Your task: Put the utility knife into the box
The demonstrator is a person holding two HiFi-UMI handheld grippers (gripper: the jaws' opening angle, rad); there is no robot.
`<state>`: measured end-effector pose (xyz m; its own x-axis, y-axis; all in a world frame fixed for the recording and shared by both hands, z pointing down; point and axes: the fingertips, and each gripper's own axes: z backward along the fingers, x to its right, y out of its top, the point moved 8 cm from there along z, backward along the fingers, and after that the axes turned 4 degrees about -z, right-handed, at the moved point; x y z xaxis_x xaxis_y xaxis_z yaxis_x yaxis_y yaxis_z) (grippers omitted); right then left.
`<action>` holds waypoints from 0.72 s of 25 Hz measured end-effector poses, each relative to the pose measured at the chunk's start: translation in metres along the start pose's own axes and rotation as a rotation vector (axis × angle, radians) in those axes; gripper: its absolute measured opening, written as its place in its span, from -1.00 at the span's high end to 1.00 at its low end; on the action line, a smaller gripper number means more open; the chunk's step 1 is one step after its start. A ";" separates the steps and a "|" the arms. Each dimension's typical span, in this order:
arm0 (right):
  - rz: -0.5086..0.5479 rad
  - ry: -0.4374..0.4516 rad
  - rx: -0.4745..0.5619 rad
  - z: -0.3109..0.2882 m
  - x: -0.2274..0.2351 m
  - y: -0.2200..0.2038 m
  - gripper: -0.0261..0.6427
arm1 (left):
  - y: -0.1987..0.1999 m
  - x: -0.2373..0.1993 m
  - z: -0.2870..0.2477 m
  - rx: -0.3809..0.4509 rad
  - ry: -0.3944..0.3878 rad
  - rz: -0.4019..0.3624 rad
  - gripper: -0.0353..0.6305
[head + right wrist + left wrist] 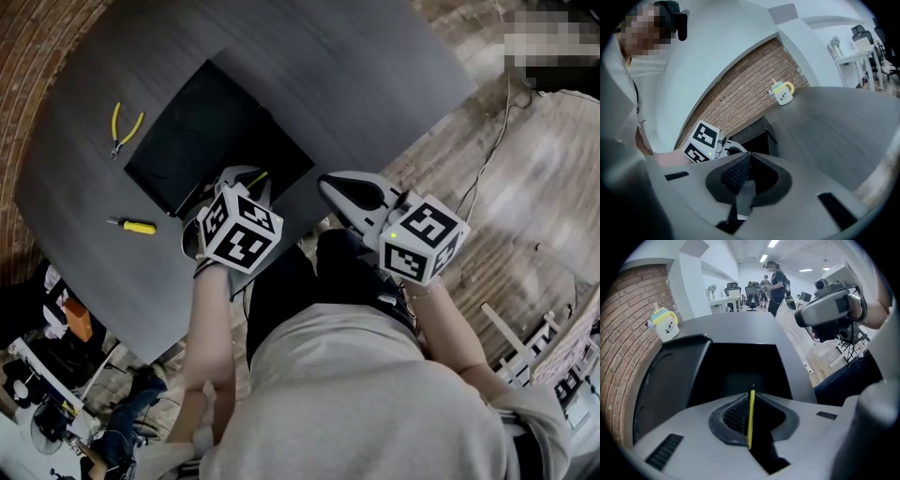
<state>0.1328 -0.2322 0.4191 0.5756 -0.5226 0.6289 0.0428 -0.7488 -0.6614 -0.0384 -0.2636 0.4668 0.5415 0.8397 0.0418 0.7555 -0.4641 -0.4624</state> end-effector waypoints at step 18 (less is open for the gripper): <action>-0.021 0.001 0.016 0.007 -0.003 0.000 0.90 | 0.000 -0.002 -0.005 0.010 0.008 -0.020 0.71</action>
<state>0.1363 -0.2281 0.4140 0.5734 -0.5074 0.6432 0.0678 -0.7530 -0.6545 -0.0374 -0.2666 0.4714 0.5292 0.8465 0.0584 0.7626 -0.4443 -0.4702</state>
